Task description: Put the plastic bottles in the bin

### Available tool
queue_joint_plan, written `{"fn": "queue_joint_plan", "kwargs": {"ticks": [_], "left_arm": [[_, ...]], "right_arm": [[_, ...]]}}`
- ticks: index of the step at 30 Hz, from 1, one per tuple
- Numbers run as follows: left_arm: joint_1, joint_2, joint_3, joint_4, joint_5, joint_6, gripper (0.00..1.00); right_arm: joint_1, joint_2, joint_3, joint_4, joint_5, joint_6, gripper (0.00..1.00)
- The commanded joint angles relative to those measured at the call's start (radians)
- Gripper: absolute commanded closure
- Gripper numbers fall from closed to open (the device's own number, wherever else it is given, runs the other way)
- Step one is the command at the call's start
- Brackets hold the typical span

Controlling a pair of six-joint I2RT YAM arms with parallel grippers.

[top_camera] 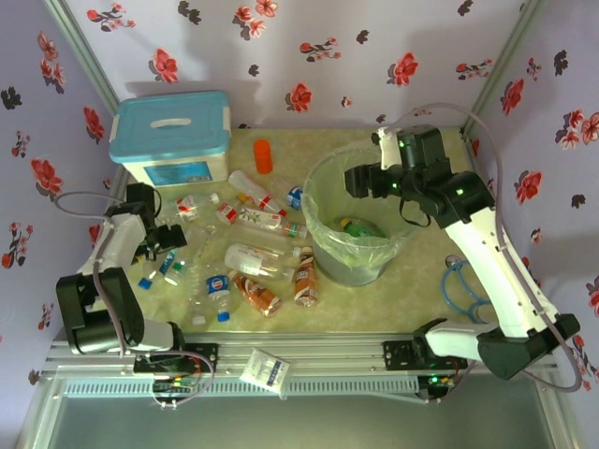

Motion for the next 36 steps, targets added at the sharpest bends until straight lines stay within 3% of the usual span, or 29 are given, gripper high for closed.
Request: {"fn": "queue_joint_plan", "kwargs": {"ticks": [1, 20, 36], "left_arm": [[0.01, 0.019, 0.018, -0.006, 0.019, 0.023, 0.0], [0.058, 0.107, 0.016, 0.048, -0.018, -0.025, 0.01], [0.074, 0.11, 0.039, 0.034, -0.031, -0.018, 0.22]], "right_arm": [[-0.008, -0.026, 0.027, 0.068, 0.036, 0.025, 0.18], [-0.015, 0.005, 0.013, 0.044, 0.067, 0.002, 0.18], [-0.017, 0.004, 0.014, 0.036, 0.102, -0.005, 0.18]]}}
